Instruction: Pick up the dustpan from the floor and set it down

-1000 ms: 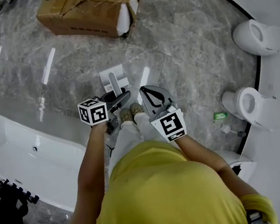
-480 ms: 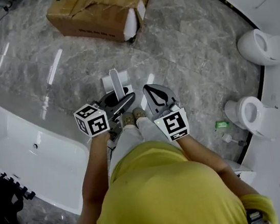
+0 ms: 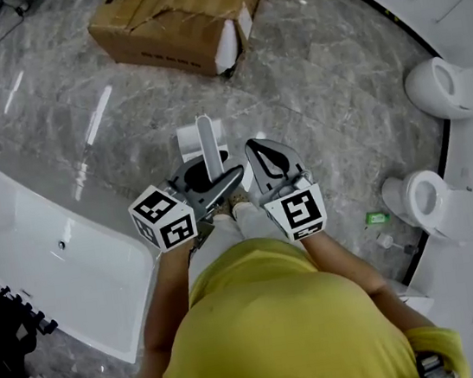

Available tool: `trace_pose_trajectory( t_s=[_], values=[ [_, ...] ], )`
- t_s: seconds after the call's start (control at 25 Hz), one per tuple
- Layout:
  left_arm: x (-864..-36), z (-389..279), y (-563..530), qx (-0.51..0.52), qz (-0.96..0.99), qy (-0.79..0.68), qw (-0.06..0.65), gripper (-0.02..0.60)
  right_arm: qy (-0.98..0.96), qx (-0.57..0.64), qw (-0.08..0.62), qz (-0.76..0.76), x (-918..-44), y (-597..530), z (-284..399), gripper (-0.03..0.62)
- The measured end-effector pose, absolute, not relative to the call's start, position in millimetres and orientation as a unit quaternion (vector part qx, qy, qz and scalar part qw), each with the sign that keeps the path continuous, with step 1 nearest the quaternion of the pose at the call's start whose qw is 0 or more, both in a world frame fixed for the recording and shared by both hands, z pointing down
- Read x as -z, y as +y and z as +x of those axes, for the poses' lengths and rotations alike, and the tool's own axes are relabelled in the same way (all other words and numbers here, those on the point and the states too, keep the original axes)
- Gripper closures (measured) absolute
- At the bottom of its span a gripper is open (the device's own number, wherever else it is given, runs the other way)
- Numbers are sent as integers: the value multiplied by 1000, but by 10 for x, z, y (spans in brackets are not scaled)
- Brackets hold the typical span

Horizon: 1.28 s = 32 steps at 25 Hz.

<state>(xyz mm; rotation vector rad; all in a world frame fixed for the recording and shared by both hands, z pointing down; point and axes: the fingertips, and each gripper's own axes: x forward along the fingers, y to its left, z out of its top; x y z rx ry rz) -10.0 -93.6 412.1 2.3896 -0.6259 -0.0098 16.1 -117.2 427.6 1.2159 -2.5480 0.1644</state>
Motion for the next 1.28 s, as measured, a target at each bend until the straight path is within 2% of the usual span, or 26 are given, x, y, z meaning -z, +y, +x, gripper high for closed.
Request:
trace_pose_trajectory(
  t_s=[0.28,1.28],
  values=[
    [-3984,-116,-962,12,920,-241,308,397,-889,-47,141,432,-4100,-1188,161,582],
    [-4303,-102,-1169,-4,916,-242,320,400,-888,-60,150,431,-4236,-1290,145,582]
  ],
)
